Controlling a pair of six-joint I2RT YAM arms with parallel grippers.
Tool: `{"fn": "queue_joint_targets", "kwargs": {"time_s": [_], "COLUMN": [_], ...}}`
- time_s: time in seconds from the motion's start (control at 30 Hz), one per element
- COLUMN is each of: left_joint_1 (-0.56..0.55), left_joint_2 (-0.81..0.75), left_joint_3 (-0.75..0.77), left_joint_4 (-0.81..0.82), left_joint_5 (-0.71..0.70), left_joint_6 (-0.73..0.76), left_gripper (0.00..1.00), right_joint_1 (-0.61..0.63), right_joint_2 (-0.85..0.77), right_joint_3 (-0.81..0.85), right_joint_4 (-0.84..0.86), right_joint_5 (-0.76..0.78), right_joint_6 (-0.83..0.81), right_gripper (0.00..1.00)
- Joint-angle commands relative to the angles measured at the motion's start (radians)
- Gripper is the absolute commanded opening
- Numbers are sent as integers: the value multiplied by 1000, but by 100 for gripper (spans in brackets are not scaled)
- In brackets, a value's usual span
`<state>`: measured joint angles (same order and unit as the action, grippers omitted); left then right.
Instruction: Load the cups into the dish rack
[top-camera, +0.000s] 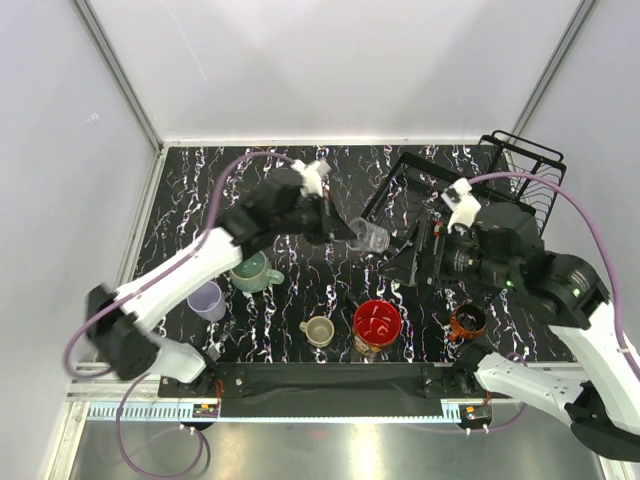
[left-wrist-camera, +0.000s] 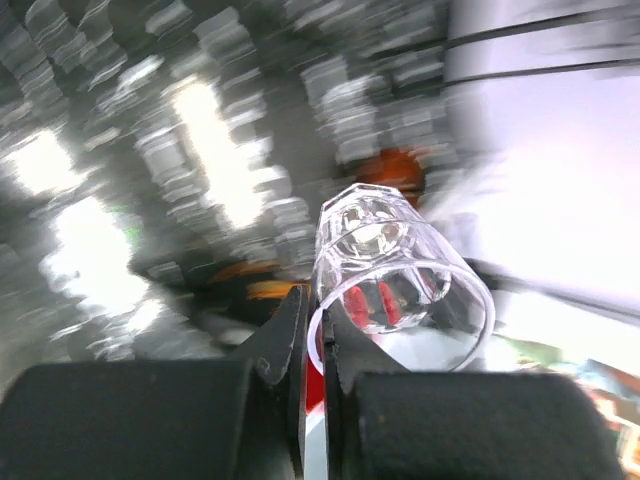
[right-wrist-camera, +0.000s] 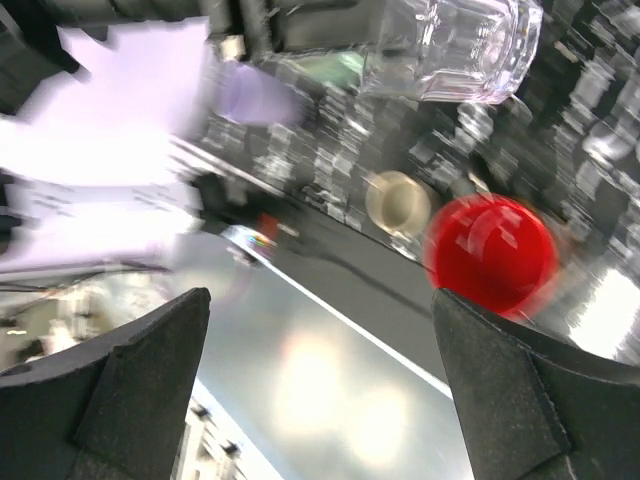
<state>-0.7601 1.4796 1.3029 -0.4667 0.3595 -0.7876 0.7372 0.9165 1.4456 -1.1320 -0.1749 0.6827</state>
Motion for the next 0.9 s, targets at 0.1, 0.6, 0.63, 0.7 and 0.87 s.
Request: {"fn": "queue_joint_targets", "kwargs": {"time_s": [0.1,0.6,0.63,0.7,0.87], "left_joint_1": [12,-54,-64,-71,-94], "left_joint_2": [-321,-553,-552,-542,-530], "left_joint_3": [-242,-490,-487,-501,-505], "left_joint_4": [596,1123,1131,1165,1209], "left_joint_5": [170,-74,-70,-74,-102], "left_joint_6": [-317,-424,-426,-435,-450], "left_gripper": [0,0,0,0,0], "right_joint_1": [5,5,4,4,4], "right_joint_2": [-88,-91,-91,-94,-94], "right_joint_3": [-50,-246,-252,-267,-272], "right_joint_4": [398,891,909,943,957], "right_joint_5": [-87,-178,-176,-164,-150], "right_joint_6": [188,594,601,623,643], "right_gripper": [100,100,100,100,99]}}
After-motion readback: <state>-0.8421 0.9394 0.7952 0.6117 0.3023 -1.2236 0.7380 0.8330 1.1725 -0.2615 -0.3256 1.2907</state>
